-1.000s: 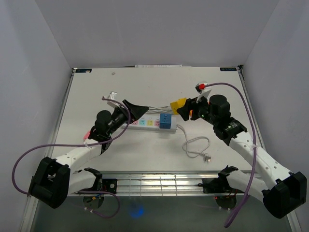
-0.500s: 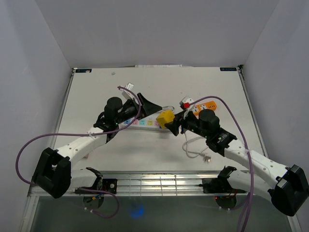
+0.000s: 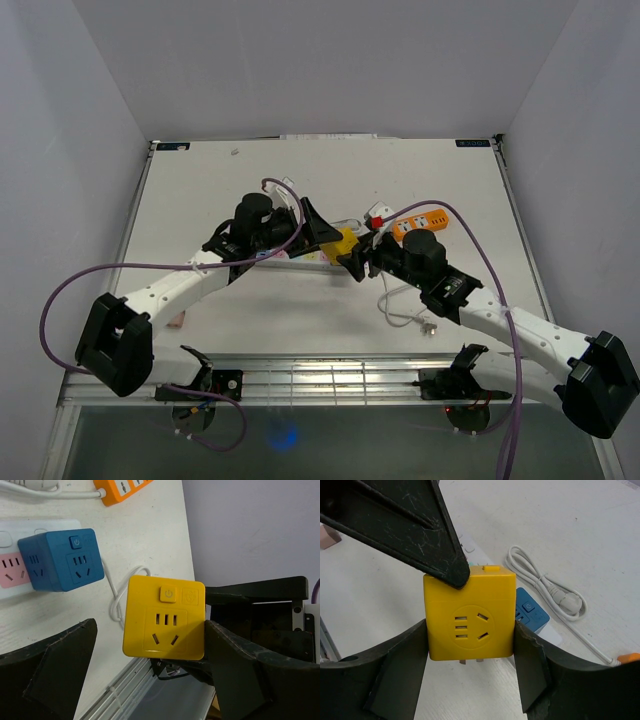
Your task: Insert the plug
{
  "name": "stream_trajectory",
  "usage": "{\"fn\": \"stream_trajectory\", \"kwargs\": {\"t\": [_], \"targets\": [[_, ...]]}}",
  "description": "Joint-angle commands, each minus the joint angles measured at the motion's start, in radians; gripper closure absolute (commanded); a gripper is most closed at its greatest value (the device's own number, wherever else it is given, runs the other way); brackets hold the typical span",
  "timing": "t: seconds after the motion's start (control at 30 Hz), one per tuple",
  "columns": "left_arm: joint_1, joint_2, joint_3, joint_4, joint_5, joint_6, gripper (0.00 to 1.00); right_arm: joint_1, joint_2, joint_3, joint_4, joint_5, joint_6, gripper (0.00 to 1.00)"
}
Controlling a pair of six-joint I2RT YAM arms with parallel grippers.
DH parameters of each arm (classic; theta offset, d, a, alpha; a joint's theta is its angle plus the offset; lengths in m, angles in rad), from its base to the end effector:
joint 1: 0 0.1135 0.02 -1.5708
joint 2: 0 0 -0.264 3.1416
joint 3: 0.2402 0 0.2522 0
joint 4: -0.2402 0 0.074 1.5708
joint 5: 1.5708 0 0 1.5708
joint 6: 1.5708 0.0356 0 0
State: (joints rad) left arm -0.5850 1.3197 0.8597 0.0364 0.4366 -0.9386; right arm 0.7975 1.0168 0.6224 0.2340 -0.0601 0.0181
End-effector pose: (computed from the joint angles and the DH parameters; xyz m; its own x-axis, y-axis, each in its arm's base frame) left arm 0.2396 -0.1768 0.2706 -0.8655 -0.3036 -0.3985 0.2092 0.5038 -0.8381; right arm 0.1650 0.1721 0.2818 -0.1252 -0.1024 -0.9868 -0.7536 0.6568 0.0275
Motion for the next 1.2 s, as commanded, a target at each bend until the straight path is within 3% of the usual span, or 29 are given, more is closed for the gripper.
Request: {"fn": "stream_trajectory", "kwargs": {"t": [0.0, 0.5, 0.83, 1.17], "targets": [[-0.009, 0.003, 0.056, -0.081, 0.024, 0.027, 0.02, 0.009, -0.012, 0.031, 0.074, 0.037, -0.014, 0.52], [-0.039, 0.053, 0.084, -0.086, 0.067, 0.031, 0.02, 0.009, 0.003, 0.039, 0.060, 0.055, -0.014, 0.53], [-0.039, 0.059, 0.114, -0.128, 0.051, 0.050, 0.02, 0.025, 0.032, 0.059, 0.047, -0.055, -0.059, 0.54], [-0.039, 0.055, 0.136, -0.171, 0.024, 0.075, 0.02, 0.054, 0.055, 0.065, 0.031, -0.032, -0.096, 0.54]]}}
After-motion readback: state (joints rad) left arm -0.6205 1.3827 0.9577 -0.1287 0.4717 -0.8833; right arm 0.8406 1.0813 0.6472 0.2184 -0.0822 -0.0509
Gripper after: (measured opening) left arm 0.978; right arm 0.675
